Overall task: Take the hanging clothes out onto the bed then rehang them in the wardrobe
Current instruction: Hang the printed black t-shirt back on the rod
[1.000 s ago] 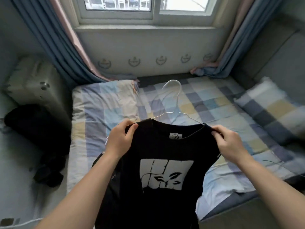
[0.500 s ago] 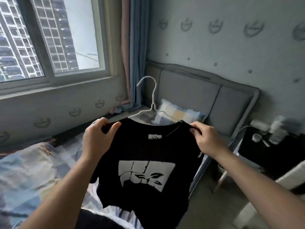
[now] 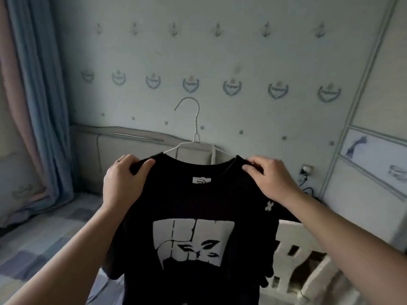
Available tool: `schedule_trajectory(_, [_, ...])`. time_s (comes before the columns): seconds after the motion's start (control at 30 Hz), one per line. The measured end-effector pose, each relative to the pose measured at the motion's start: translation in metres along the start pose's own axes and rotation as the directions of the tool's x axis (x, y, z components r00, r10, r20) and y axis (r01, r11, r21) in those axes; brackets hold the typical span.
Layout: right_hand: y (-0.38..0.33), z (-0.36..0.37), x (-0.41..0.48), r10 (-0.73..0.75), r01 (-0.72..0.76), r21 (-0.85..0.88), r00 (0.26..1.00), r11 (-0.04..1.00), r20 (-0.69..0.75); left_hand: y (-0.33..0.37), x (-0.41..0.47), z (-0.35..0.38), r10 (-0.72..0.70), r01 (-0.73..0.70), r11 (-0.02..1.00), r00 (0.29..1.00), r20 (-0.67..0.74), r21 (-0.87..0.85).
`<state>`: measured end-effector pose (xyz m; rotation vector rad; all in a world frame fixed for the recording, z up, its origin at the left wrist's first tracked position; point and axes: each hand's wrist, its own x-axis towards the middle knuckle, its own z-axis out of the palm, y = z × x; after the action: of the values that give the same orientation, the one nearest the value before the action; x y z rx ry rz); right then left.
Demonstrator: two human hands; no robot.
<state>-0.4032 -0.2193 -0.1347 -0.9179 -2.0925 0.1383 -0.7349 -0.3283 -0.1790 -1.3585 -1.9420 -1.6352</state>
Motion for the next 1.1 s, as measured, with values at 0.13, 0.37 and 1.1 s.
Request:
schedule_trajectory(0.13, [0.049, -0.073, 0.005, 0.061, -0.072, -0.131, 0.994, 0.989, -0.086, 0.064, 0.026, 0.091, 0.090, -0.083, 0.993, 0.993, 0.077, -0.083])
schedule_trajectory(0.37, [0.120, -0.186, 0.005, 0.193, -0.291, -0.392, 0.943, 0.873, -0.269, 0.182, 0.060, 0.244, 0.292, -0.233, 0.926, 0.941, 0.173, -0.296])
schedule_trajectory(1.1, [0.106, -0.437, -0.004, 0.187, -0.721, -0.689, 0.669, -0.070, -0.719, 0.592, 0.034, 0.517, 0.843, -0.332, 0.293, 0.532, 0.078, -0.897])
